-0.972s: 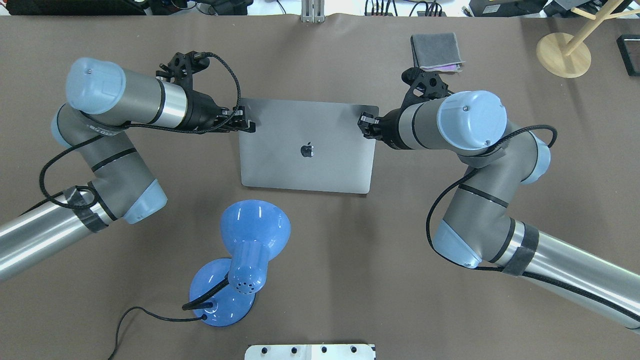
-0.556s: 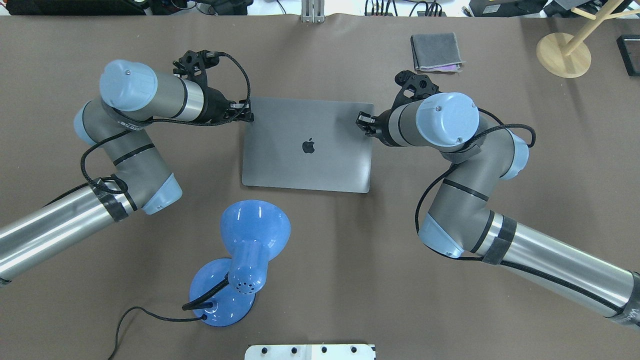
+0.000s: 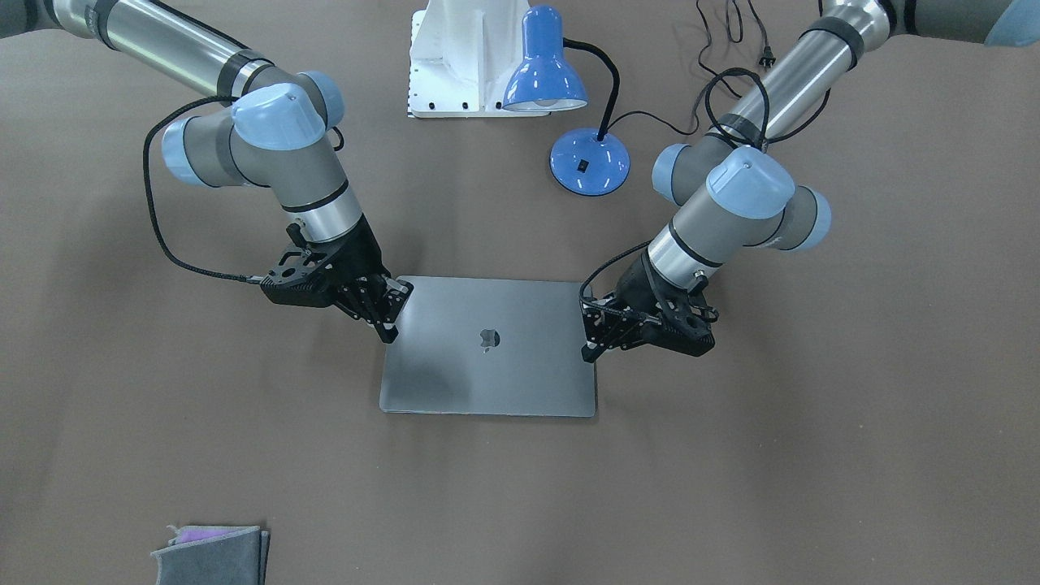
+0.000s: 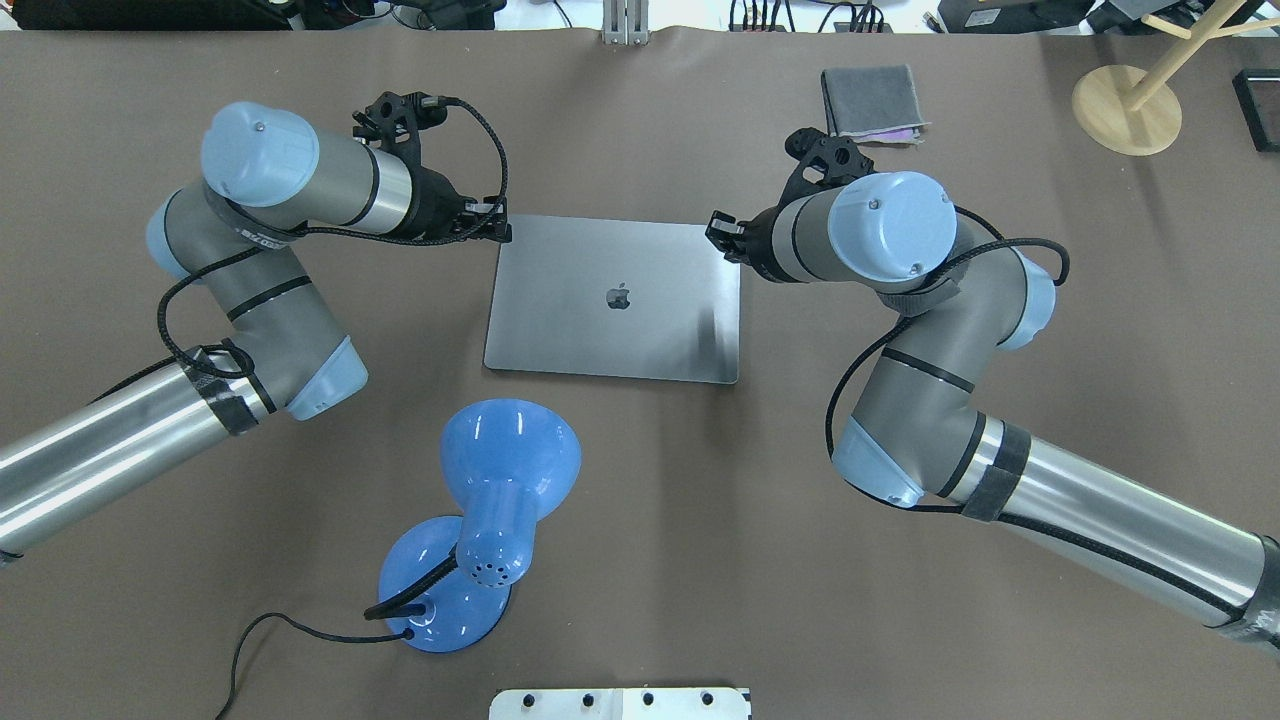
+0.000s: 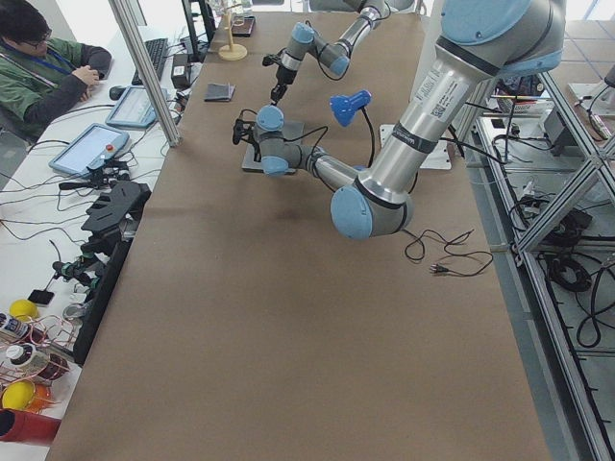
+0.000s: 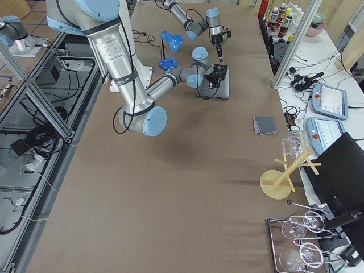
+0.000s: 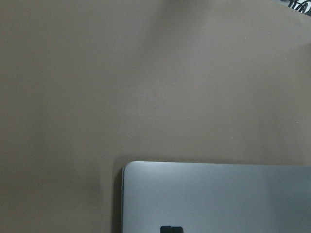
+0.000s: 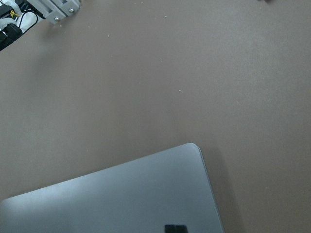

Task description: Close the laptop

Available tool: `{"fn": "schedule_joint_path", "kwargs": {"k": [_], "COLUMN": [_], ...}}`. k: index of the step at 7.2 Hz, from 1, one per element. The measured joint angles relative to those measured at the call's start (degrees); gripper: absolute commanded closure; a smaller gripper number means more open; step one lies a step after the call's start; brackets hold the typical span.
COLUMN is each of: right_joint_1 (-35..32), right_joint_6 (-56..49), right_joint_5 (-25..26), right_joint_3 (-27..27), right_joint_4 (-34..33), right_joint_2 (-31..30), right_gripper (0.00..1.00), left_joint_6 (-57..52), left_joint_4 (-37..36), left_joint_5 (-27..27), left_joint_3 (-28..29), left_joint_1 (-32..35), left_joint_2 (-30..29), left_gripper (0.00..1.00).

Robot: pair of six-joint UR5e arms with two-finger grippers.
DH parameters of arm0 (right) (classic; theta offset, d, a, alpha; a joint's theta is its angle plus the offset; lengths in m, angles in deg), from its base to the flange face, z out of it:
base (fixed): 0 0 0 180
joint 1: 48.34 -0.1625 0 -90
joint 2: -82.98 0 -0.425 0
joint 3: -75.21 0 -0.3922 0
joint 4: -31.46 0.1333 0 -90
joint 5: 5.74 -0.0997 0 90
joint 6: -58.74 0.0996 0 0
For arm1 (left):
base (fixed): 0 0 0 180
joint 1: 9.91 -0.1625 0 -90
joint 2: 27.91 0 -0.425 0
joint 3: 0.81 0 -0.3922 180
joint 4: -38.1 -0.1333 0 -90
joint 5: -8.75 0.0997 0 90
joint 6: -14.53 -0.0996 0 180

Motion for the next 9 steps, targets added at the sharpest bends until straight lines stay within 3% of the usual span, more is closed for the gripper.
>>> {"fn": "schedule_joint_path", "kwargs": {"k": [1, 2, 3, 5, 9], "right_joint_1": [-2.18, -5.05, -7.82, -12.28, -24.9], "right_joint_6": [-0.24, -1.74, -4.6, -13.07, -36.84], "right_joint_5": [-3.52, -7.78, -10.82, -12.86, -21.55], "right_joint_3": [1.69, 4.06, 6.44, 10.11, 17.29], "right_joint_4": [-0.17, -0.23, -0.3, -0.76, -2.23], "right_joint_2": [-1.22, -3.84, -7.26, -14.88, -33.78], "right_gripper": [0.86, 0.02, 0.0, 0.0, 0.0], "left_joint_6": [-0.07, -0.39, -2.43, -12.51, -41.88], "left_joint_4": [-3.96, -8.63, -12.07, -14.36, -22.41], "left_joint_5": [-4.5, -9.98, -15.68, -21.91, -25.45], "left_joint_3": [-4.23, -9.19, -12.71, -17.65, -19.64], "left_joint_1": [1.86, 5.07, 9.16, 16.41, 27.97], "left_joint_2": [1.35, 3.62, 5.75, 12.01, 25.61], "left_gripper": [1.0, 0.32, 0.02, 0.01, 0.01]}}
